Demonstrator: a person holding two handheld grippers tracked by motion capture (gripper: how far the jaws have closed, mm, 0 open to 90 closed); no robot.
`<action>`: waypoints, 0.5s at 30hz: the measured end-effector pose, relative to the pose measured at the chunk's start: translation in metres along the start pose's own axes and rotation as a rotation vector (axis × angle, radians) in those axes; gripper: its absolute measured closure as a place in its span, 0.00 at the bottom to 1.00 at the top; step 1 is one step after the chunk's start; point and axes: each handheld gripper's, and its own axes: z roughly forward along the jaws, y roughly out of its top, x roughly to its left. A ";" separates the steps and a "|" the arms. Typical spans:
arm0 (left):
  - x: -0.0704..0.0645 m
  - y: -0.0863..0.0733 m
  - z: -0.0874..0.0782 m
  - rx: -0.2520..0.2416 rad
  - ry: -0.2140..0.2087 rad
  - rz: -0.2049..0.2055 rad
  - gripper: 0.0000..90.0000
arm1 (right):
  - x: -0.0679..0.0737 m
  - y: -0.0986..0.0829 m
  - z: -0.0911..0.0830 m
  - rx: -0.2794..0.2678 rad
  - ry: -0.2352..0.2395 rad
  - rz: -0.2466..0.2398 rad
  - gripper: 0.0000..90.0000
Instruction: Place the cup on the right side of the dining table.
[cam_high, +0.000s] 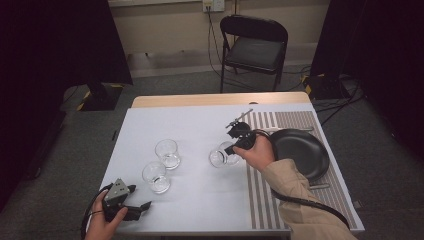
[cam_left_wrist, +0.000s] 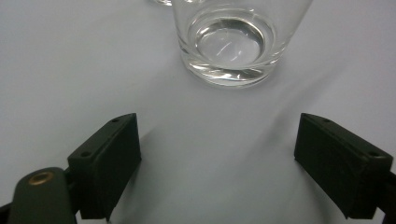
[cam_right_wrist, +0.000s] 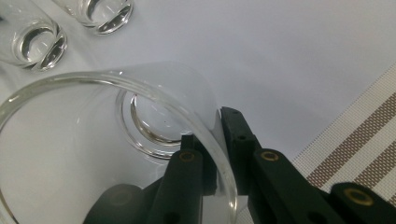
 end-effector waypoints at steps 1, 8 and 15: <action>0.000 0.000 0.000 0.000 0.000 0.000 0.15 | 0.000 0.000 0.000 0.000 0.000 0.000 0.94; 0.000 0.000 0.000 0.000 0.000 0.000 0.15 | -0.007 -0.002 -0.004 -0.013 -0.008 0.013 0.94; 0.000 0.000 0.000 0.000 0.000 0.000 0.15 | -0.013 -0.003 -0.007 -0.016 -0.016 0.036 0.94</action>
